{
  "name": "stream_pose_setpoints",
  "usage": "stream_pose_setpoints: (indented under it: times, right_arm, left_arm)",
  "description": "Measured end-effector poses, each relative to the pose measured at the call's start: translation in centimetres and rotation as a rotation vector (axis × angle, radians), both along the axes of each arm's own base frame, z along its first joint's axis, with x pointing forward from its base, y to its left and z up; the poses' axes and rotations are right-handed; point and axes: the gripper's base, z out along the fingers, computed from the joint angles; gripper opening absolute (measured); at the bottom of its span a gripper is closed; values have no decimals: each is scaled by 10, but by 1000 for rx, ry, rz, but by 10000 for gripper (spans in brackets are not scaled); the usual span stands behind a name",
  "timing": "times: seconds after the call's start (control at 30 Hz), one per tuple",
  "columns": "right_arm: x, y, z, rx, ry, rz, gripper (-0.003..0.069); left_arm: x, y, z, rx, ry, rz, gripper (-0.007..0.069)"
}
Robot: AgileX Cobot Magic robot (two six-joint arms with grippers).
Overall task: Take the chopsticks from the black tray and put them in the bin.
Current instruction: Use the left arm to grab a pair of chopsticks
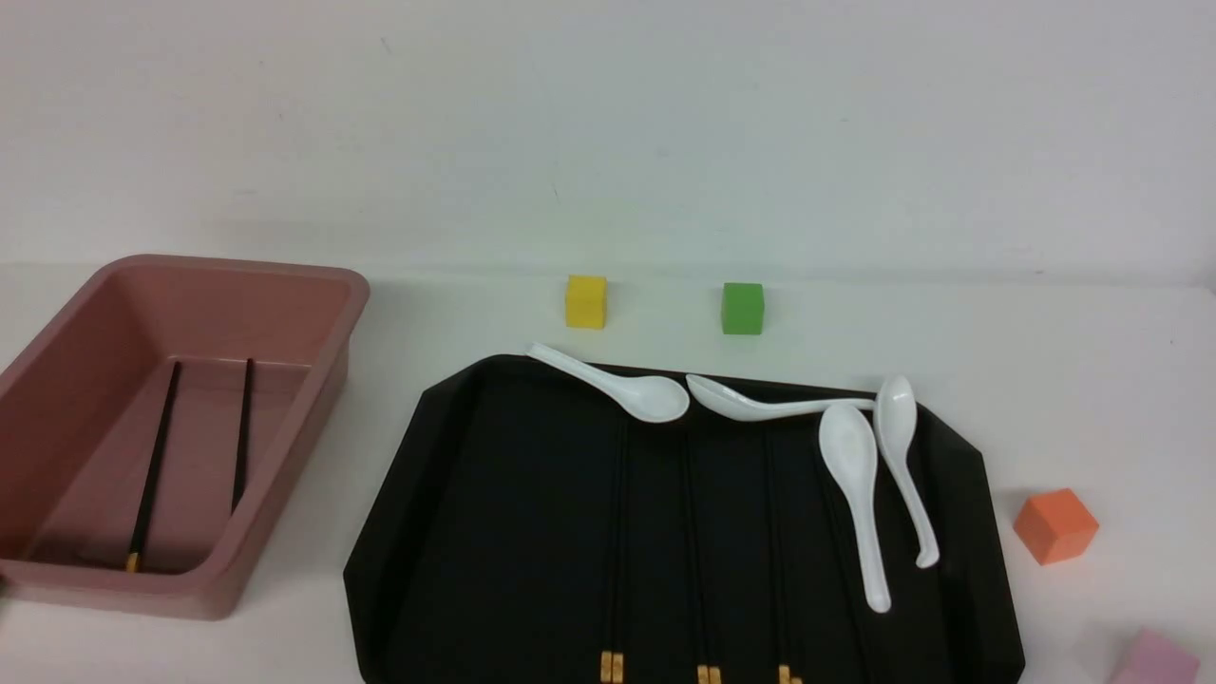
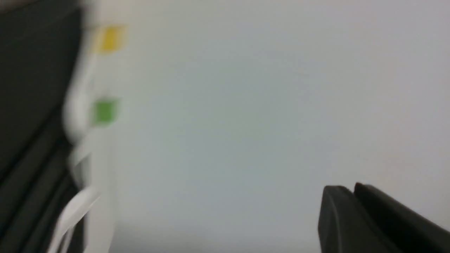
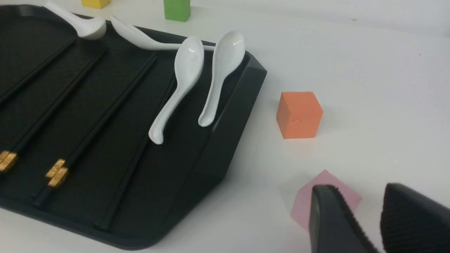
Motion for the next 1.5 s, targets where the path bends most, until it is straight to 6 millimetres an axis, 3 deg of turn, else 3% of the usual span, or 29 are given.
stream_pose_setpoints:
  times: [0.1, 0.13, 0.2, 0.33, 0.37, 0.53, 0.6, 0.7, 0.9, 1.1, 1.23, 1.5]
  right_arm:
    - [0, 0, 0, 0, 0, 0, 240]
    - [0, 0, 0, 0, 0, 0, 240]
    - [0, 0, 0, 0, 0, 0, 240]
    - [0, 0, 0, 0, 0, 0, 240]
    - [0, 0, 0, 0, 0, 0, 240]
    - [0, 0, 0, 0, 0, 0, 240]
    - [0, 0, 0, 0, 0, 0, 240]
    - [0, 0, 0, 0, 0, 0, 240]
    - [0, 0, 0, 0, 0, 0, 240]
    - [0, 0, 0, 0, 0, 0, 240]
    - [0, 0, 0, 0, 0, 0, 240]
    - [0, 0, 0, 0, 0, 0, 240]
  left_arm:
    - [-3, -2, 36, 209, -76, 19, -13]
    - [5, -10, 50, 366, -38, -31, -13]
    - [25, -20, 56, 533, 97, -145, -13]
    - [74, -35, 35, 836, 561, -493, -13]
    - [78, -36, 33, 877, 612, -535, -13]
    - [140, -40, 6, 1048, 973, -858, -13]
    - [158, -47, 0, 1049, 992, -924, -13]
    - [187, -76, -9, 1041, 971, -1024, -13]
    - [214, -143, -23, 1133, 942, -1110, -13]
    - [233, -203, -49, 1345, 1018, -1065, 10]
    - [243, -234, -70, 1484, 1038, -988, 101]
    - [258, -248, -74, 1537, 935, -864, 339]
